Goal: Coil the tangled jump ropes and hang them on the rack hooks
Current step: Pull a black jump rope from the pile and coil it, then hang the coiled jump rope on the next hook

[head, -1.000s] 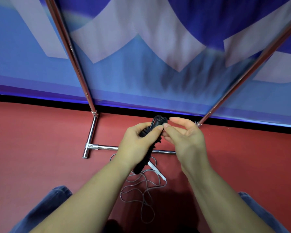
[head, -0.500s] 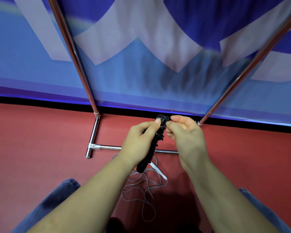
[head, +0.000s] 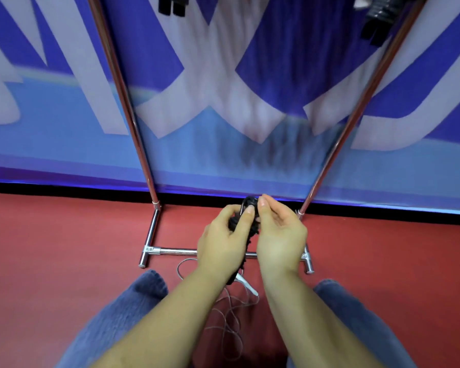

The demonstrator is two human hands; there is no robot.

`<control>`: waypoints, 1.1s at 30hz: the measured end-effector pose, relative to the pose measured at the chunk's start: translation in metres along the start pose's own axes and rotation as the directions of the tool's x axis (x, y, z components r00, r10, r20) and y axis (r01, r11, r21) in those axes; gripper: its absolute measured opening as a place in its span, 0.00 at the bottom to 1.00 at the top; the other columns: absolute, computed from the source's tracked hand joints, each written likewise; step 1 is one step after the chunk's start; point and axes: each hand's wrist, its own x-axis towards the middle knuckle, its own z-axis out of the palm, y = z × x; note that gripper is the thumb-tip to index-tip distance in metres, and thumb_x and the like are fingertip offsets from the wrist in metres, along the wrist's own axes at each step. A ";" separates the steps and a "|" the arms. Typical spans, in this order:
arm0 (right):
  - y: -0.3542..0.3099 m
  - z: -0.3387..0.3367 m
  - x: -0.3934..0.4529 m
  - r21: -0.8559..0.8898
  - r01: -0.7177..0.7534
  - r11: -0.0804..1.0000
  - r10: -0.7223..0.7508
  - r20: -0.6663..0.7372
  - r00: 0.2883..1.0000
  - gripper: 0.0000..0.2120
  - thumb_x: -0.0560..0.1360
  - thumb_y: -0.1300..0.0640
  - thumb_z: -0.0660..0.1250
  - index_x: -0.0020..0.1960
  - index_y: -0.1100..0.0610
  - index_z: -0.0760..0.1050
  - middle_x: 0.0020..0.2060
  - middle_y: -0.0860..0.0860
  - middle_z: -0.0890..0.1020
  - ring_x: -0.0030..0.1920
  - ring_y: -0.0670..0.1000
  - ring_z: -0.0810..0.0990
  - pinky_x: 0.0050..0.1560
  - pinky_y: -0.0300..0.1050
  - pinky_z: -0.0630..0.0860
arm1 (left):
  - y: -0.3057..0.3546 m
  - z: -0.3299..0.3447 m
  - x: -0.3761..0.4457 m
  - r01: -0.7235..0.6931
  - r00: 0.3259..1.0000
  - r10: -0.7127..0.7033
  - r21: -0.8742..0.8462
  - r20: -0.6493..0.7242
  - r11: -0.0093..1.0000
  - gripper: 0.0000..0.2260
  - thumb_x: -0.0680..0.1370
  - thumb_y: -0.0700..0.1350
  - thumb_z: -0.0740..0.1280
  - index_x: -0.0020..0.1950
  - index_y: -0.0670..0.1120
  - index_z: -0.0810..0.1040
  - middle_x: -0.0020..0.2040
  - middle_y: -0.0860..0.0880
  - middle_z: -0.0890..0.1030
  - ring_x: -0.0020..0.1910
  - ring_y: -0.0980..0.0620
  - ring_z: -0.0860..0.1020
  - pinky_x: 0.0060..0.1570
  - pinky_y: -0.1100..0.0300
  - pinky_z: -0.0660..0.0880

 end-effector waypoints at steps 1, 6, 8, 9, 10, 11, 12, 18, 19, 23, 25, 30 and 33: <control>-0.003 -0.003 -0.006 0.014 -0.014 1.000 0.014 -0.028 1.000 0.03 0.75 0.62 0.68 0.46 0.58 0.81 0.36 0.48 0.83 0.34 0.39 0.80 0.44 0.40 0.79 | 0.005 -0.003 -0.009 -0.004 1.000 0.005 0.034 -0.025 0.999 0.19 0.70 0.69 0.57 0.49 0.58 0.77 0.39 0.61 0.82 0.44 0.58 0.80 0.47 0.56 0.75; -0.018 -0.015 -0.026 -0.033 -0.054 0.998 0.053 -0.026 0.998 0.09 0.76 0.56 0.67 0.36 0.52 0.76 0.35 0.52 0.83 0.39 0.54 0.83 0.48 0.57 0.80 | 0.032 -0.025 -0.051 -0.050 0.994 0.069 0.201 -0.085 0.978 0.11 0.76 0.62 0.62 0.53 0.59 0.76 0.35 0.59 0.79 0.45 0.53 0.79 0.41 0.60 0.67; -0.030 -0.019 -0.025 -0.099 -0.023 0.995 0.024 0.007 1.000 0.10 0.75 0.53 0.67 0.35 0.52 0.75 0.36 0.55 0.83 0.40 0.58 0.83 0.48 0.60 0.79 | 0.045 -0.034 -0.061 -0.075 0.990 0.098 0.211 -0.097 0.975 0.13 0.75 0.63 0.63 0.53 0.59 0.76 0.39 0.58 0.81 0.47 0.54 0.79 0.44 0.59 0.70; -0.037 -0.022 -0.025 -0.131 -0.010 0.991 0.013 0.026 1.000 0.10 0.75 0.51 0.67 0.35 0.52 0.74 0.37 0.55 0.83 0.41 0.59 0.83 0.48 0.61 0.78 | 0.051 -0.039 -0.065 -0.091 0.988 0.114 0.202 -0.102 0.975 0.13 0.74 0.64 0.64 0.53 0.59 0.76 0.41 0.58 0.82 0.47 0.54 0.80 0.46 0.58 0.72; -0.048 -0.024 -0.025 -0.157 0.003 0.988 0.004 0.045 0.999 0.11 0.74 0.50 0.67 0.35 0.52 0.74 0.37 0.56 0.83 0.42 0.59 0.83 0.49 0.61 0.78 | 0.059 -0.045 -0.071 -0.106 0.986 0.128 0.193 -0.105 0.975 0.14 0.73 0.65 0.64 0.53 0.60 0.76 0.40 0.58 0.83 0.46 0.54 0.80 0.47 0.57 0.74; -0.058 -0.025 -0.024 -0.176 0.013 0.984 -0.002 0.062 0.998 0.11 0.74 0.50 0.67 0.34 0.52 0.74 0.37 0.56 0.83 0.42 0.60 0.83 0.50 0.61 0.78 | 0.065 -0.049 -0.075 -0.113 0.985 0.135 0.191 -0.107 0.975 0.14 0.73 0.65 0.64 0.52 0.60 0.76 0.38 0.57 0.82 0.44 0.54 0.81 0.47 0.57 0.75; -0.072 -0.027 -0.026 -0.188 0.025 0.982 -0.011 0.075 0.997 0.12 0.75 0.50 0.67 0.34 0.52 0.73 0.36 0.55 0.83 0.42 0.61 0.82 0.50 0.62 0.78 | 0.074 -0.055 -0.080 -0.124 0.983 0.147 0.187 -0.114 0.974 0.14 0.72 0.66 0.64 0.52 0.60 0.76 0.36 0.57 0.82 0.42 0.54 0.81 0.47 0.57 0.76; -0.159 -0.045 -0.048 -0.254 0.172 0.952 -0.125 0.192 0.973 0.14 0.77 0.55 0.65 0.33 0.55 0.74 0.27 0.51 0.77 0.35 0.52 0.79 0.48 0.57 0.80 | 0.129 -0.090 -0.119 -0.214 0.955 0.243 0.172 -0.170 0.962 0.15 0.70 0.67 0.64 0.50 0.61 0.76 0.35 0.57 0.81 0.40 0.52 0.81 0.47 0.56 0.76; -0.171 -0.047 -0.053 -0.222 0.166 0.961 -0.115 0.223 0.968 0.14 0.77 0.56 0.65 0.33 0.56 0.74 0.28 0.52 0.76 0.32 0.50 0.77 0.45 0.53 0.80 | 0.135 -0.097 -0.125 -0.234 0.948 0.264 0.173 -0.179 0.957 0.14 0.70 0.67 0.64 0.50 0.62 0.75 0.35 0.58 0.81 0.40 0.53 0.81 0.47 0.57 0.76; -0.216 -0.055 -0.084 -0.035 0.073 0.997 -0.052 0.422 0.905 0.14 0.79 0.60 0.62 0.35 0.61 0.73 0.29 0.54 0.72 0.29 0.47 0.72 0.30 0.36 0.77 | 0.152 -0.127 -0.148 -0.307 0.917 0.337 0.164 -0.213 0.938 0.12 0.71 0.65 0.67 0.50 0.62 0.75 0.35 0.60 0.81 0.42 0.57 0.79 0.45 0.60 0.73; -0.237 -0.060 -0.096 -0.033 0.110 0.993 -0.073 0.558 0.827 0.14 0.80 0.58 0.60 0.37 0.61 0.73 0.31 0.55 0.75 0.29 0.47 0.74 0.32 0.36 0.78 | 0.160 -0.142 -0.155 -0.355 0.901 0.385 0.173 -0.199 0.919 0.14 0.70 0.67 0.64 0.51 0.63 0.73 0.37 0.60 0.82 0.42 0.59 0.79 0.44 0.61 0.73; -0.281 -0.055 -0.113 -0.150 0.260 0.954 -0.080 0.709 0.701 0.14 0.81 0.54 0.58 0.40 0.59 0.71 0.33 0.53 0.78 0.28 0.46 0.76 0.29 0.36 0.77 | 0.186 -0.165 -0.154 -0.398 0.909 0.408 0.107 -0.085 0.911 0.14 0.71 0.61 0.67 0.52 0.64 0.65 0.41 0.56 0.82 0.39 0.57 0.80 0.47 0.54 0.76; -0.293 -0.045 -0.115 -0.163 0.330 0.930 -0.118 0.718 0.686 0.15 0.81 0.54 0.59 0.37 0.58 0.72 0.31 0.51 0.74 0.31 0.47 0.72 0.30 0.36 0.74 | 0.209 -0.161 -0.145 -0.511 0.842 0.519 0.092 -0.143 0.854 0.17 0.72 0.54 0.70 0.55 0.63 0.66 0.52 0.61 0.77 0.52 0.62 0.76 0.51 0.66 0.72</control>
